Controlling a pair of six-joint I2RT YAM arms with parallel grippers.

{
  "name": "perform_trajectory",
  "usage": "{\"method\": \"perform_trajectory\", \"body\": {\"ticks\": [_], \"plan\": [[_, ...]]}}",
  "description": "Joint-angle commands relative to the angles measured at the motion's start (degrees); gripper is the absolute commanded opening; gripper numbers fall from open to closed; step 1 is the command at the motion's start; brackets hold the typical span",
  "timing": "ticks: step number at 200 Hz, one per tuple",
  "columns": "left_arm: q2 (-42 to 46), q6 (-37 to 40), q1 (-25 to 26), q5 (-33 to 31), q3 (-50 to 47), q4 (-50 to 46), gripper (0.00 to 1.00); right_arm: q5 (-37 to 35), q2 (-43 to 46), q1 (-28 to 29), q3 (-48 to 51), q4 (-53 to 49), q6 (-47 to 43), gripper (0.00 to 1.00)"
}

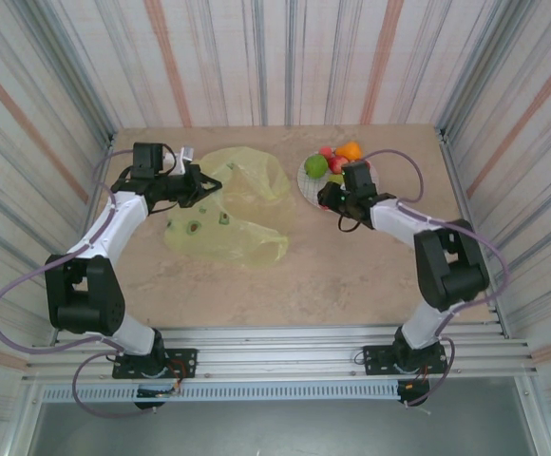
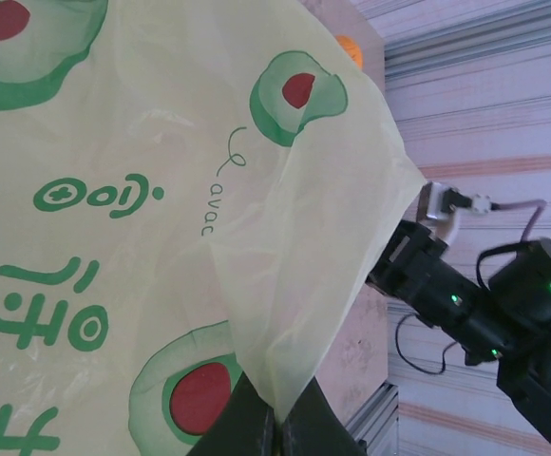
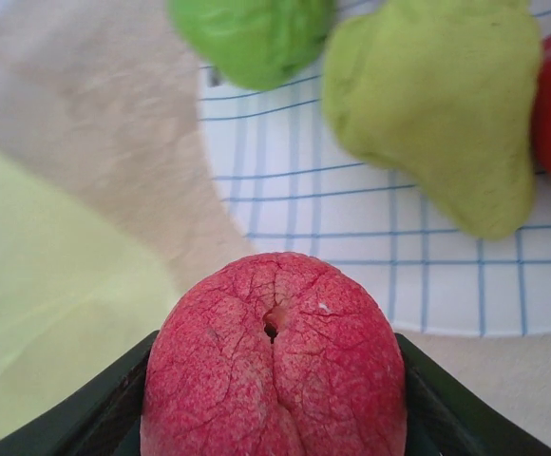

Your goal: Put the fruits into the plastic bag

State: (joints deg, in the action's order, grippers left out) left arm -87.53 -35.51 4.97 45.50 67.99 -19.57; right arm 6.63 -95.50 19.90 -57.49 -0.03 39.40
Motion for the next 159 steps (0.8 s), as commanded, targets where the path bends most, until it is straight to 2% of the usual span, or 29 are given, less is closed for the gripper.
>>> {"method": "perform_trajectory", "body": {"ticks": [1,31,80,128,159], "plan": [[1.35,-1.39,0.17,2.07,-1.01,1.44,0.00,8.25,4.51,2.20,3.77,3.04,-3.06,0.52],[1.92,-2.76,1.42,2.39,-1.69,2.86,0.00,12.30,5.29,6.27,5.29,5.52,-3.10,0.50],[1.66,-5.00,2.92,3.59,-2.65,5.10,0.00,14.77,-0.17,10.84,4.49,12.45,-1.49,0.49],[1.85,-7.81,3.72,4.18,-4.16,8.17,0.00,13.81,0.54,11.93,8.68,17.94,-1.22,0.48],[2.01,-9.53,4.05,4.88,-4.96,10.08,0.00,12.62,-1.70,14.86,9.77,21.66,-2.66,0.48]]}}
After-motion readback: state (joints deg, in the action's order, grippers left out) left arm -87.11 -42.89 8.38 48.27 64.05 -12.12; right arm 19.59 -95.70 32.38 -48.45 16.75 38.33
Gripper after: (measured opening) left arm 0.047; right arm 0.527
